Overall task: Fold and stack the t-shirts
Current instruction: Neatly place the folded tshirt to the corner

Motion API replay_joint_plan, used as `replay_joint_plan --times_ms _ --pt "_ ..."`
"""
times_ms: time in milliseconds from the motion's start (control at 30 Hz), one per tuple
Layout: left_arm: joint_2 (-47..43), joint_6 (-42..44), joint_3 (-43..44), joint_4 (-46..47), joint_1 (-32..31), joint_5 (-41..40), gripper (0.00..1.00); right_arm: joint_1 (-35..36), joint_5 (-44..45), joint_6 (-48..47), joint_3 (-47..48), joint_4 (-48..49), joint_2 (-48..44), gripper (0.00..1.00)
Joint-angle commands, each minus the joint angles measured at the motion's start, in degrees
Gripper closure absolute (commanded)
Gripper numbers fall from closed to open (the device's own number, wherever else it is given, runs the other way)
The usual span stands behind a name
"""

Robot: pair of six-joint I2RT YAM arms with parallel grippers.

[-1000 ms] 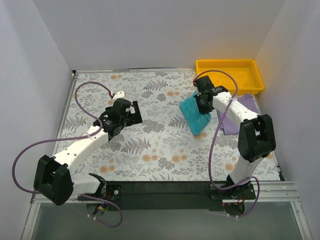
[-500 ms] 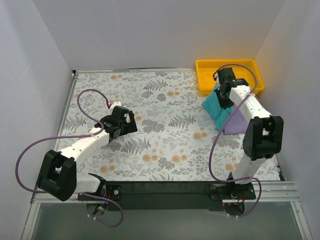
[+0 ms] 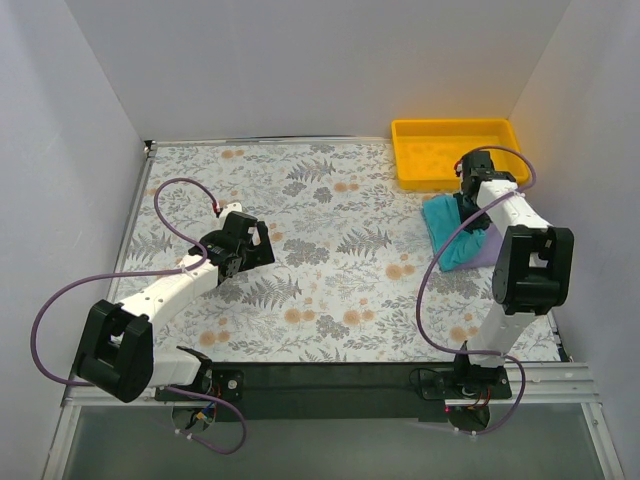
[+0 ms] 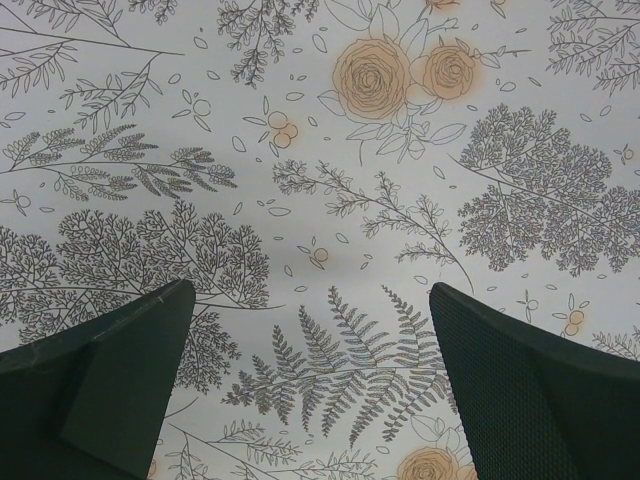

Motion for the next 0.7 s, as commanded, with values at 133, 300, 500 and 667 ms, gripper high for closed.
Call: replay_joint_plan --times_ms 133,300,500,667 --pt "-1.73 0.61 0.79 1.22 0.27 -0.3 0.02 -1.7 9.84 0.08 -0.88 6.29 3.27 0.8" --pt "-1.64 0.61 0.79 1.22 0.19 -0.22 0.02 -1.97 17.92 1.22 -2.19 7.26 4.67 0.41" --pt "-2.52 0.61 0.7 0.87 0.18 -0.48 0.02 -3.19 26.72 6.22 -2.55 6.65 1.7 0.25" --pt "-3.48 0.43 0.7 0.78 0.27 -0.48 0.02 -6.01 24.53 9.29 -0.97 2.0 -1.56 0.2"
